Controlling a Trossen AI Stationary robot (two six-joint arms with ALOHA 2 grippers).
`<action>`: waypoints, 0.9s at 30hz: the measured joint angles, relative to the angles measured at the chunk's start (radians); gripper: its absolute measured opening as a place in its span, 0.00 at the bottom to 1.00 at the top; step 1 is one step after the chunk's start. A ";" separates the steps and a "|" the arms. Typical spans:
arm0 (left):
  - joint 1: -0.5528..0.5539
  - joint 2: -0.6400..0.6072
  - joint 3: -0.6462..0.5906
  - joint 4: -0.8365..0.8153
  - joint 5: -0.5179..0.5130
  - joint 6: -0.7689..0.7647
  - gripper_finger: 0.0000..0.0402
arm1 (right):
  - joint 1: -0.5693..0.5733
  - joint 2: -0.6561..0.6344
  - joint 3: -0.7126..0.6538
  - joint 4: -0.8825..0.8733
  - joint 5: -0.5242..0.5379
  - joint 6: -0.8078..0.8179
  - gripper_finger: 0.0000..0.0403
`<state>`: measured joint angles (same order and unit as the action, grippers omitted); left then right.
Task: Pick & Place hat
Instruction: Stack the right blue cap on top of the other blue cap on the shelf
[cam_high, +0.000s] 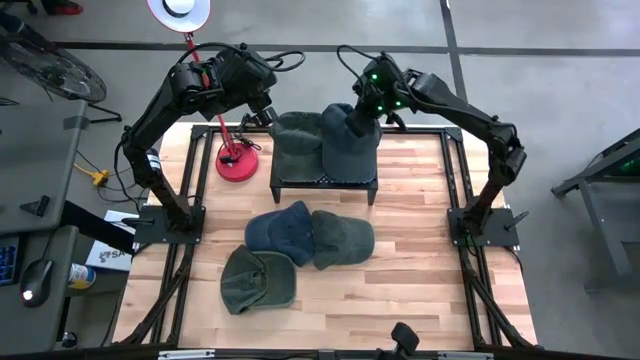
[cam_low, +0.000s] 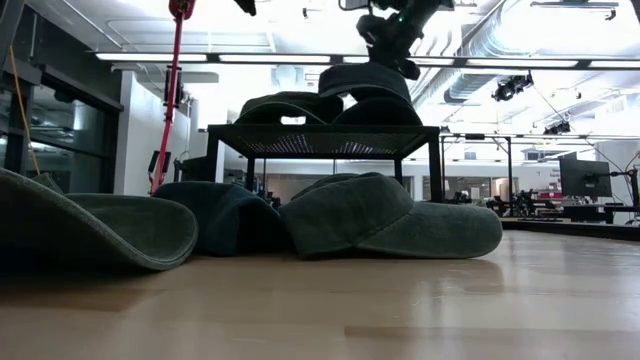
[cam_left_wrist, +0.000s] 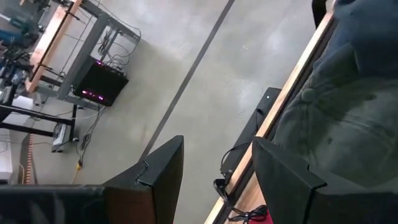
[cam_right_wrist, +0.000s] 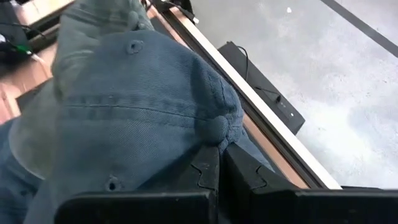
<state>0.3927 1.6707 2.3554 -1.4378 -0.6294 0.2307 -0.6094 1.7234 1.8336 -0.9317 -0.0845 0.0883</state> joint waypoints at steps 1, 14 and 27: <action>0.000 0.000 0.000 0.000 0.007 0.000 0.46 | -0.001 0.007 0.000 0.001 0.003 0.000 0.00; 0.000 0.000 0.000 0.007 0.020 0.000 0.46 | -0.019 0.064 0.000 0.007 -0.003 -0.003 0.01; 0.000 0.000 0.000 0.007 0.021 -0.002 0.46 | -0.020 0.016 0.000 0.010 -0.022 0.016 0.18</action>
<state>0.3923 1.6707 2.3554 -1.4311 -0.6086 0.2283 -0.6296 1.7398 1.8336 -0.9222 -0.1062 0.1047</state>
